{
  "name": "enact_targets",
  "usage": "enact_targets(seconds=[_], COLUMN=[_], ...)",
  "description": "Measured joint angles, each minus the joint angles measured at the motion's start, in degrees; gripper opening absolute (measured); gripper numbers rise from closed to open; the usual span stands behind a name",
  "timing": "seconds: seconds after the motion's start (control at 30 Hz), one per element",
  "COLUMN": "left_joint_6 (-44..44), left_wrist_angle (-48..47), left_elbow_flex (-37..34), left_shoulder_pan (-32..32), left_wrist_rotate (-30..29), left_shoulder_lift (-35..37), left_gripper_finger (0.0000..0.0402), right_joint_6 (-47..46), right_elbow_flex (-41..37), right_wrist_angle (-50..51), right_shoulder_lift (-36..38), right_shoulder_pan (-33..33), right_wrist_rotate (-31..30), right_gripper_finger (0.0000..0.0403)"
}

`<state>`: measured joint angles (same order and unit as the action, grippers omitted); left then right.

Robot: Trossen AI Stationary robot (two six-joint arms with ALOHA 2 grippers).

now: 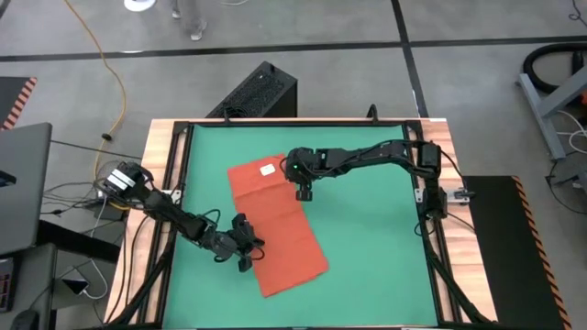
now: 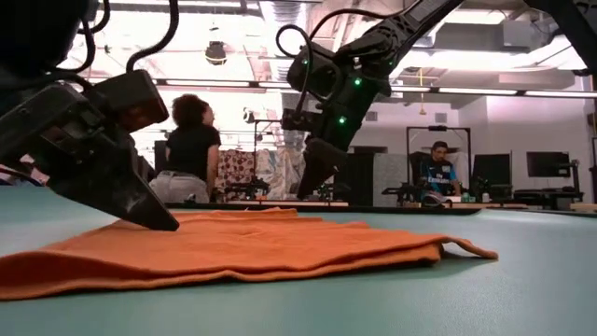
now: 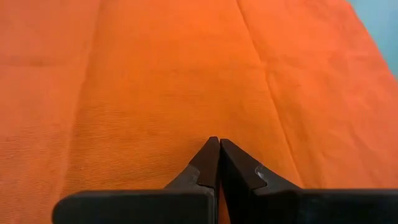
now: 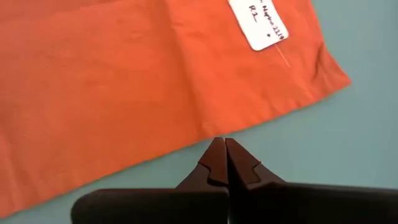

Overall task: Roll towel
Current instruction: Fold the orange towel

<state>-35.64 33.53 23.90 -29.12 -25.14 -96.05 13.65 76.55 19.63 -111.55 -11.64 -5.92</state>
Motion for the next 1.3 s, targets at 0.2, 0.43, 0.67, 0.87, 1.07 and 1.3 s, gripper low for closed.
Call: enact_targets(seconds=[0.2, 0.43, 0.67, 0.87, 1.07, 1.3], left_joint_6=[-6.2, -7.3, -11.4, -11.5, -12.4, 4.7], left_wrist_angle=[-9.0, -12.2, -21.7, -28.6, -46.3, -47.2], left_elbow_flex=[0.3, 0.2, -0.1, 1.2, 5.7, 6.1], left_shoulder_pan=[-0.1, -0.2, -0.2, -0.5, -0.5, 12.7], left_wrist_rotate=[1.8, 0.0, -3.0, -2.5, -10.2, -24.9], left_shoulder_lift=[0.2, 0.9, 5.9, 15.7, 24.1, 27.0], left_gripper_finger=[0.0, 0.0, 0.0, 0.0, 0.0, 0.0], right_joint_6=[-0.1, -0.2, 0.1, 0.6, 1.7, 0.2], right_elbow_flex=[0.0, 0.0, 0.0, 0.0, 0.0, 0.0], right_wrist_angle=[0.1, 0.1, 0.4, 1.8, 2.1, 8.5], right_shoulder_lift=[0.0, 0.0, 0.1, 0.8, 4.8, 13.6], right_shoulder_pan=[0.7, 1.2, 1.0, 0.8, 0.6, 0.9], right_wrist_rotate=[-0.1, -2.1, -2.5, -3.6, -3.5, -4.9], right_gripper_finger=[0.0002, 0.0002, 0.0002, 0.0002, 0.0002, 0.0002])
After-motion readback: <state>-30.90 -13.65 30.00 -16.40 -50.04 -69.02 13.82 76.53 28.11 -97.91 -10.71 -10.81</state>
